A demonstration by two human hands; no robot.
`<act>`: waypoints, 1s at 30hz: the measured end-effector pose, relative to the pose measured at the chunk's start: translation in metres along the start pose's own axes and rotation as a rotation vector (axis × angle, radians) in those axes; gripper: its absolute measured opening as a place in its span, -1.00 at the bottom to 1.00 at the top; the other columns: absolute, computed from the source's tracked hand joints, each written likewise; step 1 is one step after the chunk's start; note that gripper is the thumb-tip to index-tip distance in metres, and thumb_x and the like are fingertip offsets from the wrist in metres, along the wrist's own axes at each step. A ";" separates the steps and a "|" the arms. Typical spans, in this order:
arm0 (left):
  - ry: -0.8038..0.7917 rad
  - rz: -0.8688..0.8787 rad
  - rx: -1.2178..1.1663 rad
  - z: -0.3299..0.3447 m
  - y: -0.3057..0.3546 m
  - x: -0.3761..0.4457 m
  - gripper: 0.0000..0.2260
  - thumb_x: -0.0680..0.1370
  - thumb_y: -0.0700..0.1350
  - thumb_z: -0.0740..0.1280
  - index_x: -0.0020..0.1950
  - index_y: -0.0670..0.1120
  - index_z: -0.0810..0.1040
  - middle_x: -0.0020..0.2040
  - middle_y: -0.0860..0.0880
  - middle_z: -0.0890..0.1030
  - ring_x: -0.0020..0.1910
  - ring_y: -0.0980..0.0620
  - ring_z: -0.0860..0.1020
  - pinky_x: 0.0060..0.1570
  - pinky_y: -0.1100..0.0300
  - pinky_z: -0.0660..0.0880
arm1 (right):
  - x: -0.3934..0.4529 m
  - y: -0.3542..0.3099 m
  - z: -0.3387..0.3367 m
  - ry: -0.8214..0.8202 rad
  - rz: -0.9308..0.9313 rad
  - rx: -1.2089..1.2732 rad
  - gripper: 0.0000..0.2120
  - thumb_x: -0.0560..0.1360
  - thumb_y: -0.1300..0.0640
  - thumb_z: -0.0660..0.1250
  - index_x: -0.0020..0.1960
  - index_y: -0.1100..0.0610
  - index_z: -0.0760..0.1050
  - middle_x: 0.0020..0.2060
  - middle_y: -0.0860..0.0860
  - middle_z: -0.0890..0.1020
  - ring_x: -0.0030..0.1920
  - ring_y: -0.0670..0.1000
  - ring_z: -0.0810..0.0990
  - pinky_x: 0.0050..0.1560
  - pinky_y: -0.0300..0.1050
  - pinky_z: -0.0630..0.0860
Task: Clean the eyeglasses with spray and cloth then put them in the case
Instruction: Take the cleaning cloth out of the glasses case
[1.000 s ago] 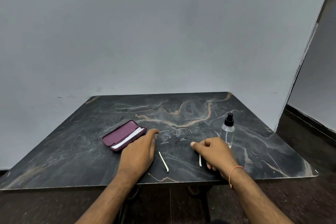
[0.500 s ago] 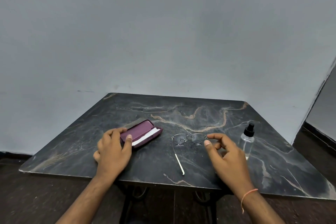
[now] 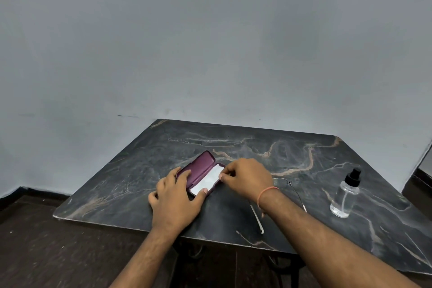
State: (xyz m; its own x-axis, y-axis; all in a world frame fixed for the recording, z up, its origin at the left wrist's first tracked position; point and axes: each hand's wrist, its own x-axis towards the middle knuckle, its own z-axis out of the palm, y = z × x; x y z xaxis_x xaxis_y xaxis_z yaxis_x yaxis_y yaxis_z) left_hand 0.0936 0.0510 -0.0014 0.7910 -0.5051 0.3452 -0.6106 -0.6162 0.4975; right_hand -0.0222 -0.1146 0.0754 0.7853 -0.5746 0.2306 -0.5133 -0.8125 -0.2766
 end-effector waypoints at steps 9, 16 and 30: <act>0.029 0.032 -0.068 0.001 -0.002 0.000 -0.15 0.46 0.49 0.35 0.67 0.20 0.23 0.63 0.28 0.20 0.57 0.04 0.28 0.45 -0.15 0.31 | 0.036 -0.028 0.020 -0.100 0.055 -0.198 -0.73 0.47 -0.14 0.48 0.02 0.03 0.71 -0.09 0.01 0.65 0.00 0.13 0.70 -0.11 -0.07 0.54; 0.032 0.044 -0.090 0.003 -0.003 0.000 -0.15 0.45 0.50 0.37 0.66 0.22 0.21 0.63 0.30 0.20 0.56 0.06 0.30 0.46 -0.15 0.33 | 0.044 -0.033 0.031 -0.139 0.088 -0.189 -0.72 0.43 -0.03 0.53 0.10 0.04 0.73 0.04 0.02 0.73 0.03 0.13 0.73 -0.14 -0.08 0.52; -0.014 0.031 -0.099 0.001 -0.002 0.000 -0.20 0.51 0.50 0.25 0.67 0.17 0.24 0.63 0.23 0.22 0.57 0.04 0.31 0.48 -0.15 0.29 | 0.028 -0.022 -0.006 -0.085 0.035 0.056 -0.90 0.41 0.03 0.44 -0.28 -0.04 0.67 -0.19 -0.09 0.78 -0.14 -0.01 0.72 -0.21 -0.14 0.59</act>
State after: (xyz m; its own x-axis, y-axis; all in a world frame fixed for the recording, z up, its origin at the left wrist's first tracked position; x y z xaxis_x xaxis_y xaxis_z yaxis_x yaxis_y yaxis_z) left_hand 0.0947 0.0512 -0.0030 0.7710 -0.5315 0.3509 -0.6271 -0.5376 0.5636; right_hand 0.0091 -0.1131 0.0936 0.7948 -0.5904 0.1401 -0.5230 -0.7836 -0.3354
